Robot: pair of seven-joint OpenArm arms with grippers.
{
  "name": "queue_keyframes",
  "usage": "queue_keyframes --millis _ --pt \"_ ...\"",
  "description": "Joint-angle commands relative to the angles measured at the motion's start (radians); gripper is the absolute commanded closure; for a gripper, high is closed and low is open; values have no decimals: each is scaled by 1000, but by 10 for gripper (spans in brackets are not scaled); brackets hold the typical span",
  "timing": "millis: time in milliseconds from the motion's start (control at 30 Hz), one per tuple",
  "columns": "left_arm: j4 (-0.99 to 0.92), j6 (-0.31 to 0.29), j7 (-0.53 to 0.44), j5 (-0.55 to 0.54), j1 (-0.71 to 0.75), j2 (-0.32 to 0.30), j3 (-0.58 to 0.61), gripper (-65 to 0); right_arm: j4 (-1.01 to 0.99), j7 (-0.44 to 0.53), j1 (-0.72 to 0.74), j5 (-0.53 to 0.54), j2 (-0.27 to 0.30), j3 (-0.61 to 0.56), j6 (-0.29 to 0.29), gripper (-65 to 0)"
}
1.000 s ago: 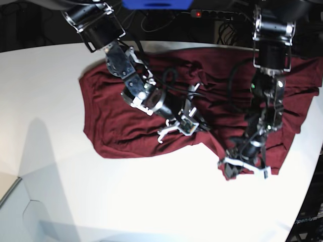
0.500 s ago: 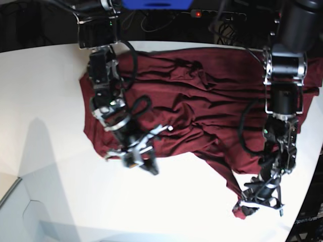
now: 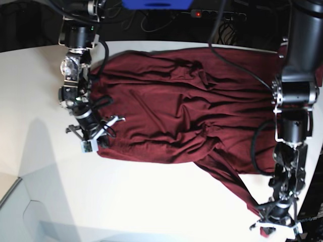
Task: Layout the t-shirt on the table in an organized manner, then fold the t-shirt properly
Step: 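Pull the held fabric outward with the left gripper, stretching the shirt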
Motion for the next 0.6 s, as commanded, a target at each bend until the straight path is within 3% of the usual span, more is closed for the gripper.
queue_keyframes --millis 0,167,567 --pt "21 -11 -38 10 -63 -10 -4 -1 6 32 21 14 0 0 6 -51" --pt "24 -11 -38 58 -153 -8 -4 -1 -2 36 -10 13 11 -1 6 -138" --pt "25 -12 -37 48 -256 -6 -4 -1 -8 33 -23 13 9 -6 6 -143"
